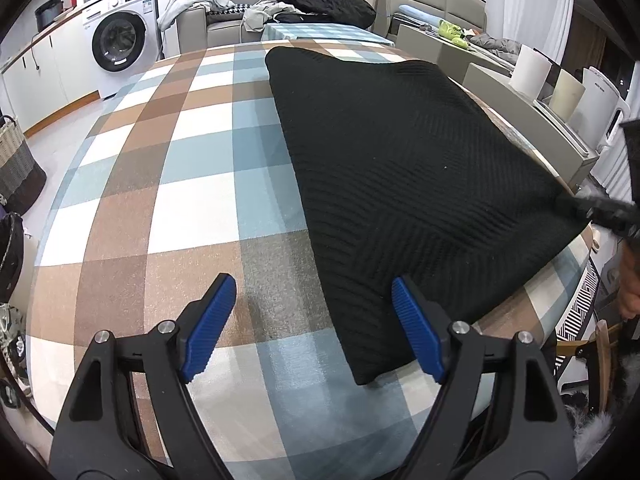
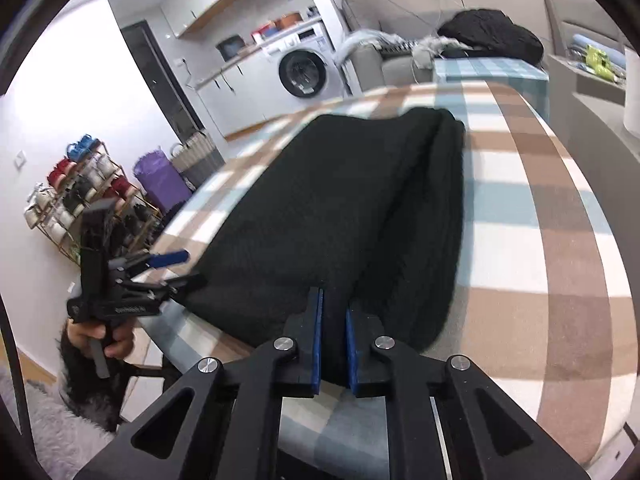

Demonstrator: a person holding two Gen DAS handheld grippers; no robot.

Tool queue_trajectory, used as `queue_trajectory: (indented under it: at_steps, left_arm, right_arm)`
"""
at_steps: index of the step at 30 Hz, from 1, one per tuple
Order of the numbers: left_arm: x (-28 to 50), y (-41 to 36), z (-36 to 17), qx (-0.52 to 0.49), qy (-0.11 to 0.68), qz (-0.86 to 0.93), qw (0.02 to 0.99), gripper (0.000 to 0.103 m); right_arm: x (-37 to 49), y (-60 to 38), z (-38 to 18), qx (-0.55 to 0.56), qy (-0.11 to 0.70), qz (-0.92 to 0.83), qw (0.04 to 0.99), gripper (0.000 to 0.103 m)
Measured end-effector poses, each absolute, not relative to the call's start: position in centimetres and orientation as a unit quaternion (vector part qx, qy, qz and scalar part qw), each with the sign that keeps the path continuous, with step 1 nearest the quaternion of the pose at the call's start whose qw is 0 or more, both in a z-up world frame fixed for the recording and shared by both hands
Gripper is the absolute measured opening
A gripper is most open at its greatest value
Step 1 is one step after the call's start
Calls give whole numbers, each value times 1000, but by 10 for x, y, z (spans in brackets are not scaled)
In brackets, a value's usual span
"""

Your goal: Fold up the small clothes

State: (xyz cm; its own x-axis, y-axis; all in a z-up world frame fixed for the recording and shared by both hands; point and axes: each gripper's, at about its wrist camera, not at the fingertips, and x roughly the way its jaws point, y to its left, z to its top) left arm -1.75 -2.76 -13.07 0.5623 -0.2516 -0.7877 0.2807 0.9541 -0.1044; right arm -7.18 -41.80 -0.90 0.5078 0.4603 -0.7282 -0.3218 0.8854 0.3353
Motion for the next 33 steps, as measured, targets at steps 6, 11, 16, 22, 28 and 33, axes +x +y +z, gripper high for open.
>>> queue_trajectory:
  at_steps: [6, 11, 16, 22, 28, 33]
  left_arm:
    - [-19, -26, -126, 16, 434, -153, 888, 79]
    - [-18, -26, -126, 7, 438, -155, 886, 79]
    - [-17, -22, -121, -2, 428, -154, 891, 79]
    - [-9, -16, -126, -33, 440, -152, 885, 79]
    - [4, -17, -125, -47, 441, -145, 885, 79]
    - [19, -21, -121, -56, 436, -142, 887, 79]
  right_arm:
    - [-71, -426, -4, 100, 440, 224, 864, 17]
    - [-35, -428, -16, 151, 463, 210, 848, 26]
    - [-18, -427, -16, 177, 448, 207, 851, 11]
    - [-23, -422, -7, 130, 436, 193, 869, 10]
    - [19, -429, -16, 167, 462, 223, 842, 35]
    - [84, -436, -21, 196, 483, 189, 832, 32]
